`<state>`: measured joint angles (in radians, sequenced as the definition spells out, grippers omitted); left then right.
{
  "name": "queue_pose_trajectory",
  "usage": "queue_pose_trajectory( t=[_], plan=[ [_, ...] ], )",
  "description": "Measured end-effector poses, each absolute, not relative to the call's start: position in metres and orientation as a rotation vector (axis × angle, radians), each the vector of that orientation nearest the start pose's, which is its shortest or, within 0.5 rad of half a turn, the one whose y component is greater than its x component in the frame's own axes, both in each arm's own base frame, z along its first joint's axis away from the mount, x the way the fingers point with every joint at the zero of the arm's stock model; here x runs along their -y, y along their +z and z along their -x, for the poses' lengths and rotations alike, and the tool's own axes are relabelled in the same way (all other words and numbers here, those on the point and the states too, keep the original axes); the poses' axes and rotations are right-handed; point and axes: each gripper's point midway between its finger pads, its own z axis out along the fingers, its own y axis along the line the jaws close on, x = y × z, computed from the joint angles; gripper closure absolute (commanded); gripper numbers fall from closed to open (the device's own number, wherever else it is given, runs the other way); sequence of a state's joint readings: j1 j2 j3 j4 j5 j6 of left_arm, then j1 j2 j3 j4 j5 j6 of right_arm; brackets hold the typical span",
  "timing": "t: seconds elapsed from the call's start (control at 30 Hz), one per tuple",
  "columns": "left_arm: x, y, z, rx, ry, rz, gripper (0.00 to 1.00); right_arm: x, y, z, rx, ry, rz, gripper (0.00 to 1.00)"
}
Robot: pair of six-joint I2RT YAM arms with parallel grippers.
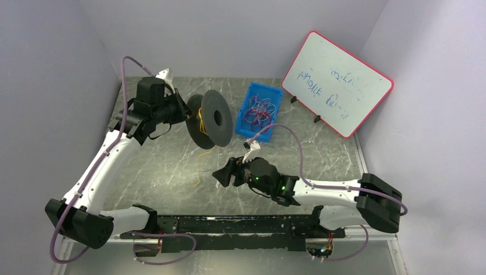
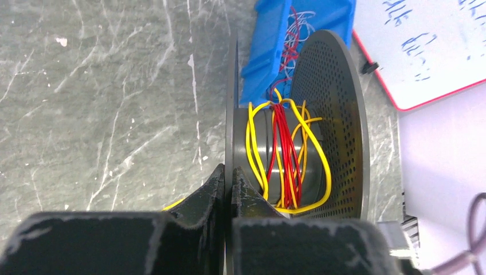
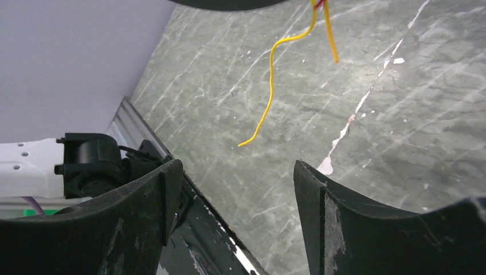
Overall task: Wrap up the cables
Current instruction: Wrap the cable around the cable reel.
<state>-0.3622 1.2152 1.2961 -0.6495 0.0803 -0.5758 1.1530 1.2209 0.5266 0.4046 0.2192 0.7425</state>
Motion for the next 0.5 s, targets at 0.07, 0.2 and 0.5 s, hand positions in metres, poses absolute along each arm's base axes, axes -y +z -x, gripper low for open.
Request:
queue_pose_trajectory(
  t=[0.07, 0.2, 0.5],
  plan=[
    [0.162, 0.287, -0.322, -2.176, -0.64, 0.201, 0.93, -0.356, 0.147, -0.168, -1.985, 1.111, 0.226, 0.25],
    [0.163, 0.307, -0.325, -2.131, -0.67, 0.22, 0.93, -0.363, 0.143, -0.17, -1.978, 1.161, 0.17, 0.25],
    [0.165, 0.332, -0.325, -2.072, -0.722, 0.258, 0.93, -0.377, 0.122, -0.174, -2.033, 1.203, 0.059, 0.3]
  ],
)
